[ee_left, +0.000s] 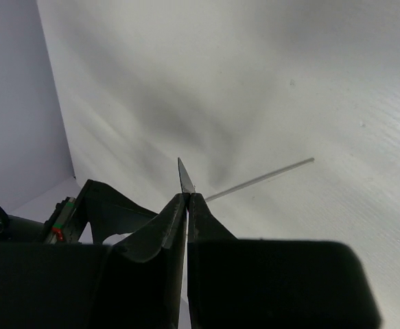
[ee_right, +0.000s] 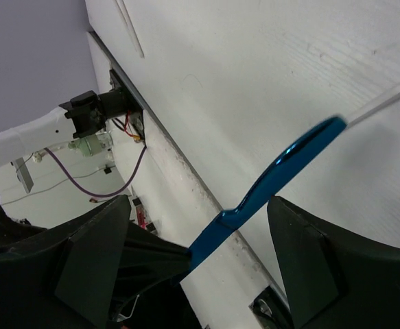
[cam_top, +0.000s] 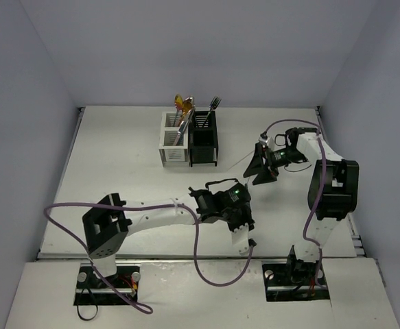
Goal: Sort the eating utensils into containers
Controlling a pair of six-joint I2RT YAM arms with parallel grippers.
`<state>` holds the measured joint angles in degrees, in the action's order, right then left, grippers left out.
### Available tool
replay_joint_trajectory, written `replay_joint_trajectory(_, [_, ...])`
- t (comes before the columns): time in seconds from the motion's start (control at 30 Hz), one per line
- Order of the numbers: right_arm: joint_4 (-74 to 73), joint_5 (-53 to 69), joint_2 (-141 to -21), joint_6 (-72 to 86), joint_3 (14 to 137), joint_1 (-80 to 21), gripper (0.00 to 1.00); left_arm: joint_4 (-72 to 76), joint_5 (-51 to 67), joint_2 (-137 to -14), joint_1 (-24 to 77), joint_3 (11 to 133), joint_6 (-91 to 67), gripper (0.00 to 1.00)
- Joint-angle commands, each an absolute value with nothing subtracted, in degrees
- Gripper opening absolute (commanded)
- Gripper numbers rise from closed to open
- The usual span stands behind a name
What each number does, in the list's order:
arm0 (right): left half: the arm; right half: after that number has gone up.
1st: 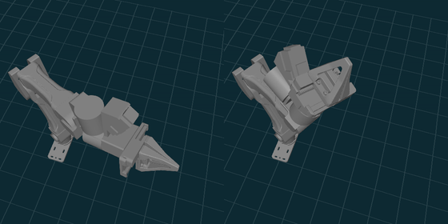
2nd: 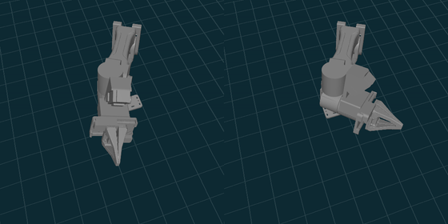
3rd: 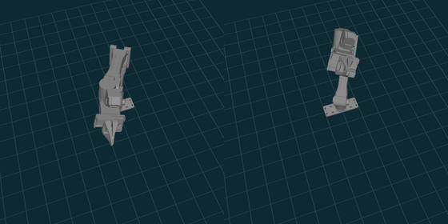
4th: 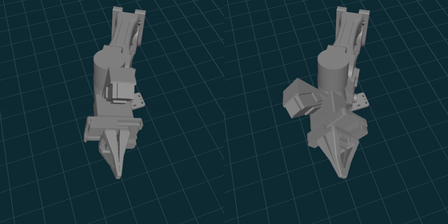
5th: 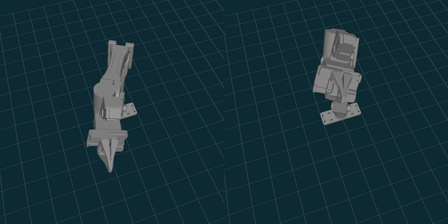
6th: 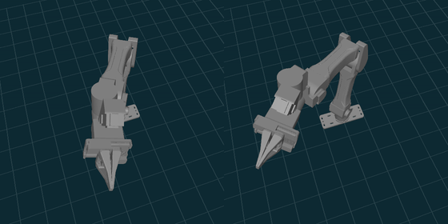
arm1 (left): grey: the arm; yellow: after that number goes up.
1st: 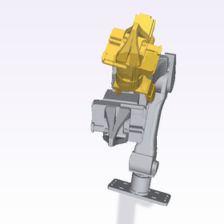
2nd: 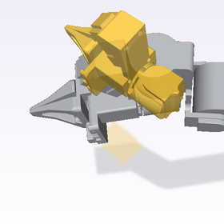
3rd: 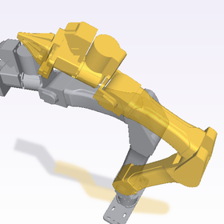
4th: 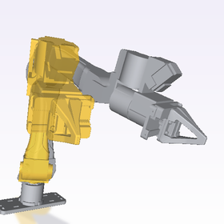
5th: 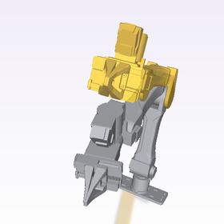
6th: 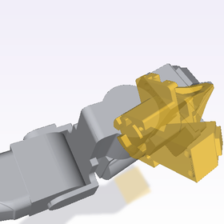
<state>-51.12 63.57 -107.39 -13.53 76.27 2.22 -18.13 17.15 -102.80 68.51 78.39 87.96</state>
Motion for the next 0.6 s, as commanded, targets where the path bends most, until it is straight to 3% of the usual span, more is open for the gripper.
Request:
replay_joint_trajectory(0.0, [-53.7,65.8,-102.8,-12.2,83.2,3.1,0.78,-16.0,18.0,-93.0,70.1,79.2,86.8,0.00])
replay_joint_trajectory(0.27, [-53.6,61.6,-101.9,-13.7,93.6,8.3,0.76,-15.2,14.6,-87.6,71.3,86.9,65.1,0.00])
replay_joint_trajectory(0.57, [-53.7,59.4,-103.5,-14.5,96.4,13.4,0.75,-14.7,10.9,-82.6,66.1,92.8,42.2,0.00])
